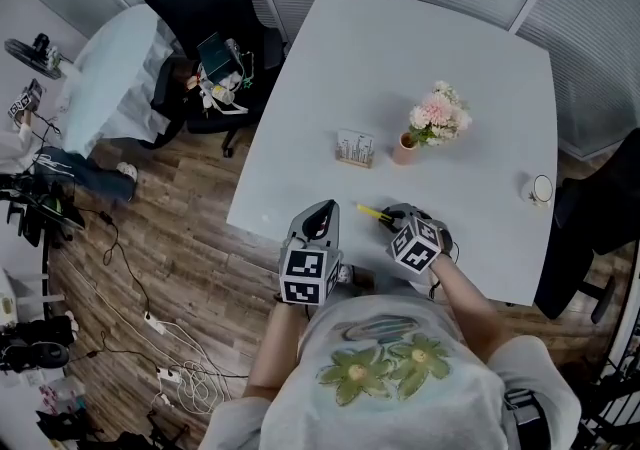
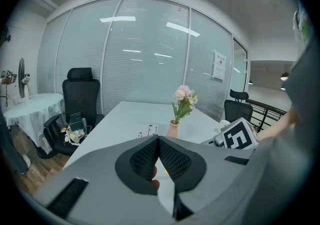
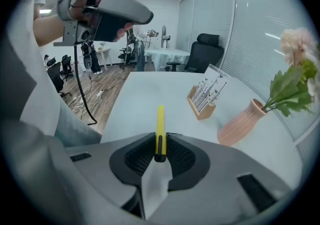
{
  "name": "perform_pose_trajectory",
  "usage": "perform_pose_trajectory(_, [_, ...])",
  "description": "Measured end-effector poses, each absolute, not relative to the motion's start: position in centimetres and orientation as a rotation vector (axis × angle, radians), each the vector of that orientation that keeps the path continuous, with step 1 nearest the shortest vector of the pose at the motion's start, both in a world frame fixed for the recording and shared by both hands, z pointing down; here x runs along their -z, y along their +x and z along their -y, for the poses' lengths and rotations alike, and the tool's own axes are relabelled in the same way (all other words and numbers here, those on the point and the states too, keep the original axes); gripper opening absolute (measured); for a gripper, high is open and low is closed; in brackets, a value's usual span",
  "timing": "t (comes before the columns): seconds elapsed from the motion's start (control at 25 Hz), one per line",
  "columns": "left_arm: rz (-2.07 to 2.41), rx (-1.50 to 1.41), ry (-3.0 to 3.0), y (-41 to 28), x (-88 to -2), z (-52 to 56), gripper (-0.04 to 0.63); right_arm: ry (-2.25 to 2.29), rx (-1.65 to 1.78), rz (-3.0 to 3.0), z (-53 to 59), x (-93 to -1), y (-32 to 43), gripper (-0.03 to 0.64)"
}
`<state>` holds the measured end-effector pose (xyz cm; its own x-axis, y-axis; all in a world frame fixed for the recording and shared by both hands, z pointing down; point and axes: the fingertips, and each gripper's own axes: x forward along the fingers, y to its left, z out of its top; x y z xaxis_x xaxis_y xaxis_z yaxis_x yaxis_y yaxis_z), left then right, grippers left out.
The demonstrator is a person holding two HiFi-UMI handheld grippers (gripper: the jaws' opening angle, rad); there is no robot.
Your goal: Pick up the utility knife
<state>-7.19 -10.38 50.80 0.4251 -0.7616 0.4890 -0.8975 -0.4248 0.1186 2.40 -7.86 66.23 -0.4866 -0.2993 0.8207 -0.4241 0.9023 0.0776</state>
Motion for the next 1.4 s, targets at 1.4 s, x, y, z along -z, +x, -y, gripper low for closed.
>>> perform_pose_trajectory(1.4, [1.385,-0.508,2.372,-6.2,-49.8,11.0,0.003,0.736,-0.051,2.341,9.9,-53.5,1.4,0.071])
